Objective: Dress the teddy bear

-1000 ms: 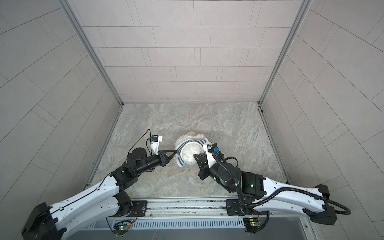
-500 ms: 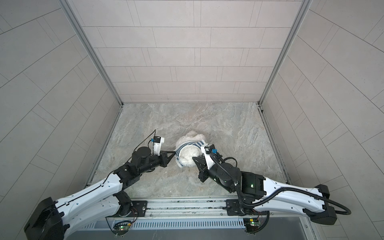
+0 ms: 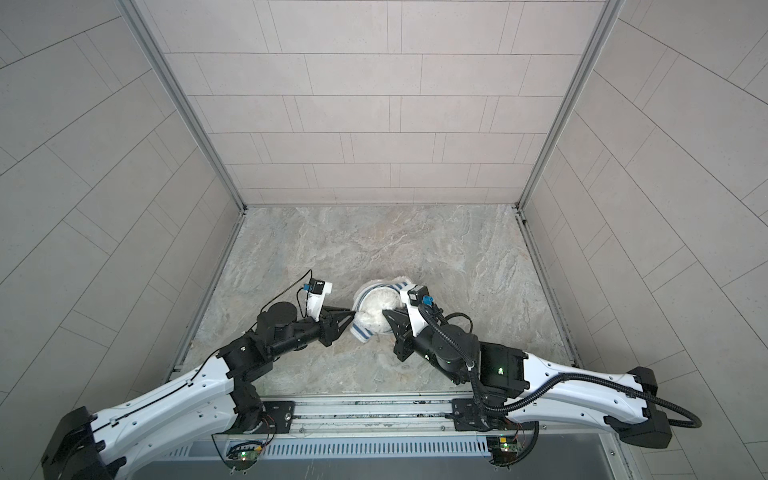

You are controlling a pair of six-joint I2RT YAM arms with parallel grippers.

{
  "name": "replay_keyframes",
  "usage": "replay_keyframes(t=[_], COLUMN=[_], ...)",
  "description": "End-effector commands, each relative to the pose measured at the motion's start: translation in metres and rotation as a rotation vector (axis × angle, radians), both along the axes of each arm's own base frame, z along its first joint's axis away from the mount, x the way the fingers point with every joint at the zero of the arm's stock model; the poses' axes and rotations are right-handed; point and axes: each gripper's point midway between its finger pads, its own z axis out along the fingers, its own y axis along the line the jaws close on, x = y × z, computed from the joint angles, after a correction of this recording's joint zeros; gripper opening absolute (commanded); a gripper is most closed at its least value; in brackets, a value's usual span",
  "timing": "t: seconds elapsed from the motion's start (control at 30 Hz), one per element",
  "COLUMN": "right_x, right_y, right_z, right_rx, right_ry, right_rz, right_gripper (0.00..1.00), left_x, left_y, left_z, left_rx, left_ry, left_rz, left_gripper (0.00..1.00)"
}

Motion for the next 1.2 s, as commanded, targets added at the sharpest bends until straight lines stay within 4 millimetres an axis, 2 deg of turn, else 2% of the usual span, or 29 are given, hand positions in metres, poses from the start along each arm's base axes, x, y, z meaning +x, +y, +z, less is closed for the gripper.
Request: replay_keyframes(t=[0.0,0.13,0.23,0.4,0.5,0.57,0.73,0.8,0.87,0.9,1.17], right_x=[0.012,0.02,0.022,0.023,0.022,0.022,0.02,0.02,0.02,0.02,0.02], right_y=[-0.02,-0.027,-0.024,-0.015,-0.014,-0.014,-0.012,-0.01,-0.009,-0.008,-0.002], right_z=[0.027,0.021,0.022,0.021,0.022,0.023,0.024,0.023,0.021,0.022,0.019], right_rx=[0.082,0.043,0.031,0.019,0.025,0.03,0.044,0.042,0.041,0.044,0.046], right_ry=[-0.03,-0.015,-0.005,0.006,0.007,0.008,0.013,0.016,0.019,0.02,0.031], right_rz=[-0.117,-0.152,-0.14,-0.12,-0.111,-0.107,-0.091,-0.087,-0.087,-0.083,-0.069], right_gripper=[0.0,0.0,0.0,0.0,0.0,0.0,0.0,0.0,0.0,0.0,0.0], left_x=[-0.01,-0.041,-0.07,-0.066,-0.047,-0.035,-0.035,-0.033,-0.032,-0.031,-0.028], left_y=[0.016,0.018,0.004,-0.022,-0.034,-0.04,-0.063,-0.067,-0.069,-0.071,-0.081], left_z=[0.005,0.031,0.065,0.095,0.095,0.091,0.09,0.091,0.095,0.095,0.095], left_rx=[0.142,0.125,0.034,0.152,0.248,0.306,0.321,0.317,0.307,0.309,0.328], left_ry=[-0.083,-0.247,-0.396,-0.537,-0.569,-0.575,-0.59,-0.594,-0.6,-0.599,-0.597], left_rz=[-0.005,-0.114,-0.221,-0.249,-0.208,-0.177,-0.244,-0.239,-0.232,-0.235,-0.251], left_gripper=[0.54,0.6,0.69,0.74,0.74,0.69,0.67,0.66,0.54,0.51,0.56])
